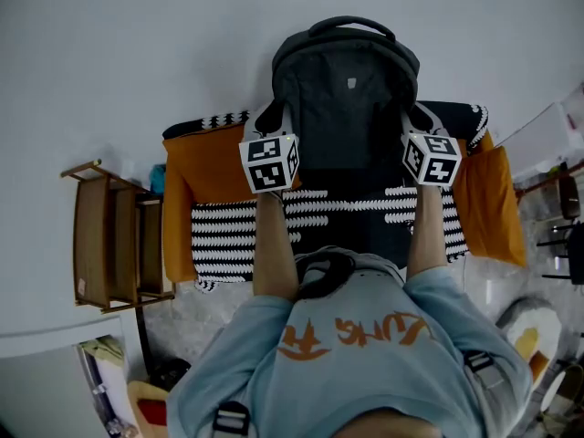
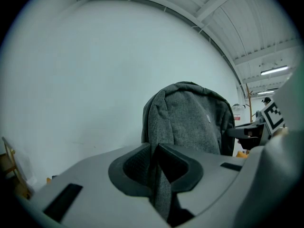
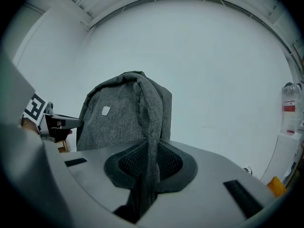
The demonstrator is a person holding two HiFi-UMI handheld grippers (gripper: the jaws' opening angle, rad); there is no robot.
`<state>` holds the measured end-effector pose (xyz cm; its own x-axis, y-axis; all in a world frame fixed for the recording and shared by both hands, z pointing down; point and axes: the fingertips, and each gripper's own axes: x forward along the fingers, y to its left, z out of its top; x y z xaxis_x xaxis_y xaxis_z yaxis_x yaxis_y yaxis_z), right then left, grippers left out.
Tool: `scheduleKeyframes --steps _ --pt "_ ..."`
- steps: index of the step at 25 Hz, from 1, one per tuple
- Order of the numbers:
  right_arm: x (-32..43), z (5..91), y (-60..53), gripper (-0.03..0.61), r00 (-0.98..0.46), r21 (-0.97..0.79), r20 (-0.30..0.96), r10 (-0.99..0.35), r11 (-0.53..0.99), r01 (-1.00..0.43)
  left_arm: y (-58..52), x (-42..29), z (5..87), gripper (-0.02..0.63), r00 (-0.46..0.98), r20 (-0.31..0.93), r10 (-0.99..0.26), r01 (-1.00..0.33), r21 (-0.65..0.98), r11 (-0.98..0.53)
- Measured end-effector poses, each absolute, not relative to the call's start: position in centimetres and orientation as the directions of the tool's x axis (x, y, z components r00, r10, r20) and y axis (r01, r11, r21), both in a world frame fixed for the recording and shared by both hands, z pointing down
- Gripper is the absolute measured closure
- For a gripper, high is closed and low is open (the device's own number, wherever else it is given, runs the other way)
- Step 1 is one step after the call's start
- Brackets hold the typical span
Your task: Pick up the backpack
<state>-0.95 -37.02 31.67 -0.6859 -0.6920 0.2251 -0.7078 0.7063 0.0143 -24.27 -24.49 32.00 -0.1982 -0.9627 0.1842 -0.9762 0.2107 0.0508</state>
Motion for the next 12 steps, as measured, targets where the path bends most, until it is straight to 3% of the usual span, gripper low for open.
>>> scheduleKeyframes --steps 12 --pt "-0.9 31.5 -40.0 0.538 -0.692 0.016 0.208 -0.692 0.709 -0.705 -27.2 -24.0 32.1 0.551 -0.202 0.188 -0.961 -0.976 0.036 0.213"
